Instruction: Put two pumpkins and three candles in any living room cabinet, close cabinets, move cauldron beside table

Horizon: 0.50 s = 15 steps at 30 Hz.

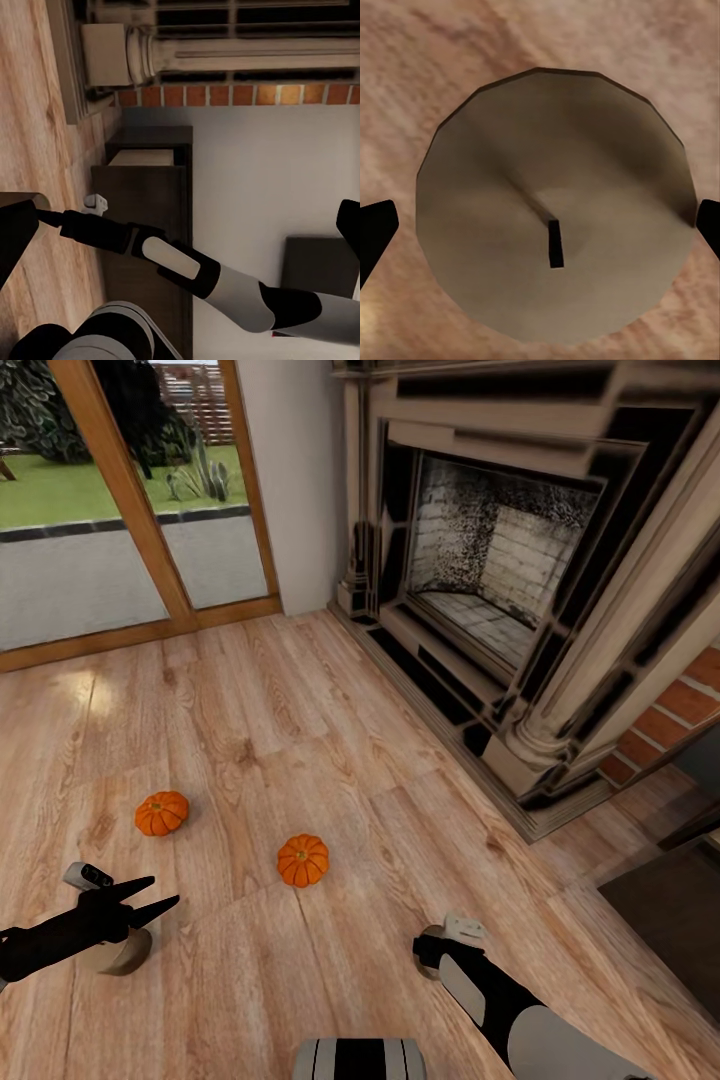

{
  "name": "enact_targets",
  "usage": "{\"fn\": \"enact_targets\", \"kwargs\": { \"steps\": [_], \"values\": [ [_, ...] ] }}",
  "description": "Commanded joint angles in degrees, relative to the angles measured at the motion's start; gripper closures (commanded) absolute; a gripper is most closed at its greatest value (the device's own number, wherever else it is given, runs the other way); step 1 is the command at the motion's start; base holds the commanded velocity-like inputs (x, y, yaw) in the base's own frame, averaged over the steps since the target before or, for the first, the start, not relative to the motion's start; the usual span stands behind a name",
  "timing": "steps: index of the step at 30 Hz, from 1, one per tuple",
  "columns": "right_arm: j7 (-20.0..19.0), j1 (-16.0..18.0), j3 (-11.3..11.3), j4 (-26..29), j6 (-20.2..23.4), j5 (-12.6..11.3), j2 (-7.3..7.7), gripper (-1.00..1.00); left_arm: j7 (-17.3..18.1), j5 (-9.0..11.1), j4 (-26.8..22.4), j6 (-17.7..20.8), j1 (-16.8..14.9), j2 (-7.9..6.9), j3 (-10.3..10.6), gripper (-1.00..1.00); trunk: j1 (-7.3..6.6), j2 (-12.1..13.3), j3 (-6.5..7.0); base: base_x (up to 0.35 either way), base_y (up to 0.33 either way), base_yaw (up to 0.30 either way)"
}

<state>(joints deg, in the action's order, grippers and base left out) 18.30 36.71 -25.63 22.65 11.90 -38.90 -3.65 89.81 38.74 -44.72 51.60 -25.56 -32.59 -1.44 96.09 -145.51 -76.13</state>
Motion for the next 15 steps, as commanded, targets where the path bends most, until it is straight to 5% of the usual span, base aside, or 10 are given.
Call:
{"fn": "enact_targets", "kwargs": {
  "steps": [1,15],
  "values": [
    [0.5,0.03,-0.48,0.11,0.23,-0.38,0.05,-1.0,0.19,0.03,-0.02,0.61,-0.01,-0.02,0.04,-1.0,-0.01,-0.02,-0.04,0.0,0.0,0.0],
    [1.12,0.03,-0.48,0.11,0.32,-0.38,-0.04,-1.0,0.19,0.08,-0.02,0.61,-0.01,-0.02,0.04,-1.0,0.09,-0.07,-0.93,0.0,0.0,0.0]
  ]
}}
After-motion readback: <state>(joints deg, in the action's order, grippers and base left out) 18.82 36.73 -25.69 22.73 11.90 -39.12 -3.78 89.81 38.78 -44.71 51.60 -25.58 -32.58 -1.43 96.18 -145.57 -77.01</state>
